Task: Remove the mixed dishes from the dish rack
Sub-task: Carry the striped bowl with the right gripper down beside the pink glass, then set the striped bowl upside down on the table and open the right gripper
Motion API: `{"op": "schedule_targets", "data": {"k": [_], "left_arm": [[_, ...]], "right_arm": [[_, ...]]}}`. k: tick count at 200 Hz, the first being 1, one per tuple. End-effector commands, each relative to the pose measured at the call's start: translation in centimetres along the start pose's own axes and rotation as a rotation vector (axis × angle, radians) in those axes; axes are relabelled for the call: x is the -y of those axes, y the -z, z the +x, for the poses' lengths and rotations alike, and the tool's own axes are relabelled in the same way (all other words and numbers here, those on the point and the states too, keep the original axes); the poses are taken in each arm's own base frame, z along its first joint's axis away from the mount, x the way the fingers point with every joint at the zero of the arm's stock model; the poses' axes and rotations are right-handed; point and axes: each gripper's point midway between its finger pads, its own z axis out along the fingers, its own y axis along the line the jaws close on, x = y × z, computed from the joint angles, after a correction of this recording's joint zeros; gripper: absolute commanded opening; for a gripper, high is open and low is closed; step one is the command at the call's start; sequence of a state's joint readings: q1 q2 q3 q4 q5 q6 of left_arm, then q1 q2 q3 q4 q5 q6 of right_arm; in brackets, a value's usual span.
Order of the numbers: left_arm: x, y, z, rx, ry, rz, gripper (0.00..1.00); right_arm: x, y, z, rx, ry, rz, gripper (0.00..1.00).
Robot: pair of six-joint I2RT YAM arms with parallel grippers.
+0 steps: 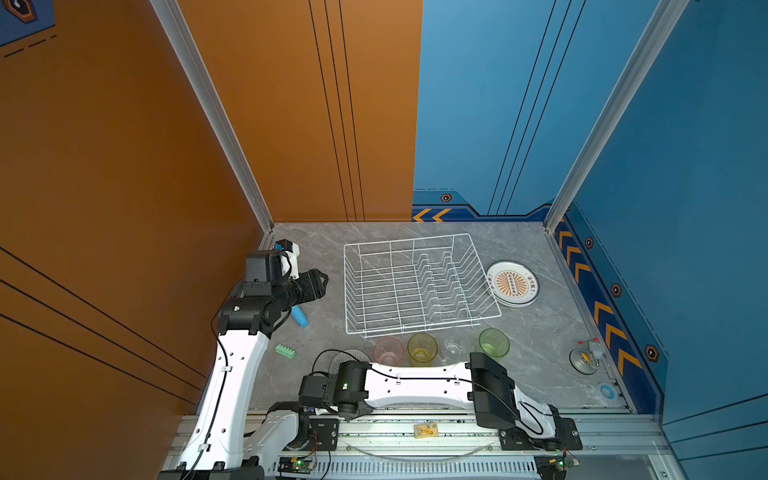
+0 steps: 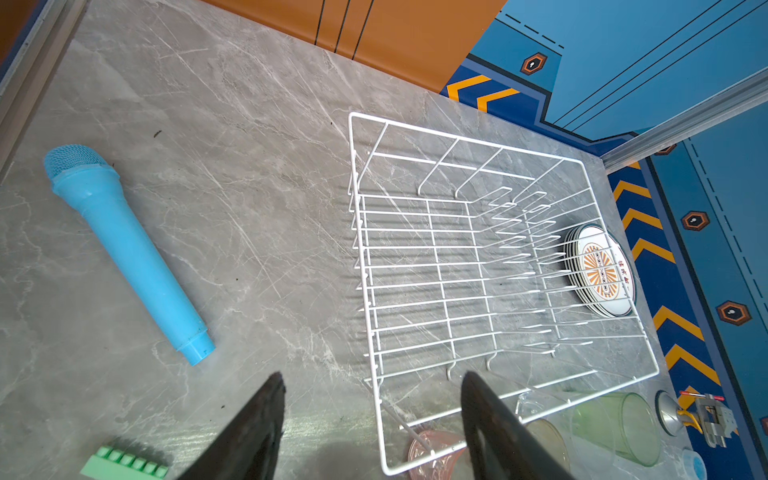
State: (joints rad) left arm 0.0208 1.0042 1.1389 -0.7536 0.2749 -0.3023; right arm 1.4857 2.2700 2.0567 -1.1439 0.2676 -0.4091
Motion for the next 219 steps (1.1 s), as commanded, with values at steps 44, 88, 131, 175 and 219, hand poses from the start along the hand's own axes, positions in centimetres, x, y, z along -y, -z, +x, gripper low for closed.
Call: {"op": "schedule_targets", "data": {"k": [44, 88, 131, 175, 219], "left_arm": [[0.0, 0.0, 0.5, -0.021, -0.010, 0.017, 0.69], [-0.2, -0.2, 0.5, -0.026, -0.010, 0.013, 0.69], [-0.3, -0.2, 0.5, -0.027, -0.008, 0.013, 0.69], [-0.3, -0.4, 0.5, -0.032, -0.006, 0.016, 0.69], [-0.3, -0.4, 0.5, -0.031, -0.005, 0.015, 0.69]], "right_arm": [[2.8, -1.2, 0.3, -0.036, 0.005, 0.056, 0.00], [3.6, -3.0, 0.5, -0.062, -0.001, 0.059, 0.00], [4.3, -3.7, 0.5, -0.074, -0.004, 0.087, 0.00], [4.8, -5.0, 0.8, -0.108, 0.008, 0.123, 0.00], [4.9, -5.6, 0.8, -0.116, 0.012, 0.136, 0.00]]}}
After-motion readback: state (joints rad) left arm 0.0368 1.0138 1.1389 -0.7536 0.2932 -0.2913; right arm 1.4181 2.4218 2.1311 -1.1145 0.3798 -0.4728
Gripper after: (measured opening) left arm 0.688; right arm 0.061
